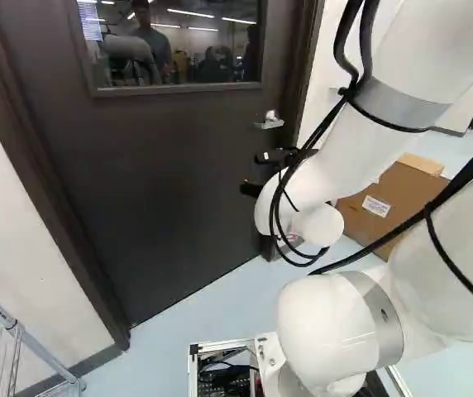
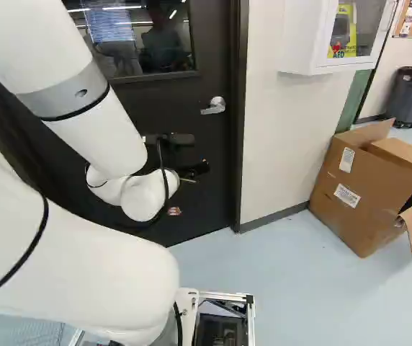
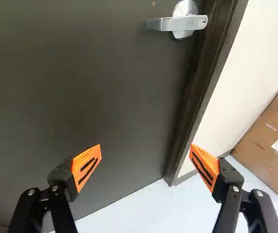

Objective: Open the door and move inside

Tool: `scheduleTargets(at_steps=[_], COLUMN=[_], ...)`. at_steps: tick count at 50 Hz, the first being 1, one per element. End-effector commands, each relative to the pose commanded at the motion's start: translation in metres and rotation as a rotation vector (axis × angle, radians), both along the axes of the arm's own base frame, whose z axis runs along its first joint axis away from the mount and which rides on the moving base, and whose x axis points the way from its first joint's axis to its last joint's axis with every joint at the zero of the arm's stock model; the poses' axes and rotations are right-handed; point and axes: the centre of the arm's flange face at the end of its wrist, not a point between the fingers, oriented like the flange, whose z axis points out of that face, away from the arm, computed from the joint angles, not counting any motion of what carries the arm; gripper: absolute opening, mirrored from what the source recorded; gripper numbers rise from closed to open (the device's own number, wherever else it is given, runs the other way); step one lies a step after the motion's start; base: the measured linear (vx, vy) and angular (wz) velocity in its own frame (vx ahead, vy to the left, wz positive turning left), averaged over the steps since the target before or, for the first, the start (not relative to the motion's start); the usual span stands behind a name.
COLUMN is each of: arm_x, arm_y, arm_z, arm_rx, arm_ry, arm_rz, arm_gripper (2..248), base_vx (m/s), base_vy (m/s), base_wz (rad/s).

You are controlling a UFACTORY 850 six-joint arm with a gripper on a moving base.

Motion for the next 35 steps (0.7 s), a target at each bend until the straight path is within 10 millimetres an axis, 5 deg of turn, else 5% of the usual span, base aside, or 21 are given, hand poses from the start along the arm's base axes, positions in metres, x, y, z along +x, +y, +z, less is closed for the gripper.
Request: scheduleTargets(at_steps=[35], arm_x=[0.0050], arm_y=[0.0000], arm_z=[0.0007], arm_rx=[0.000], arm_ry=[0.002], arm_rz=[0.000], arm_gripper=[247], base_vx=[0.012], base_vy=[0.000], base_wz=[0.000])
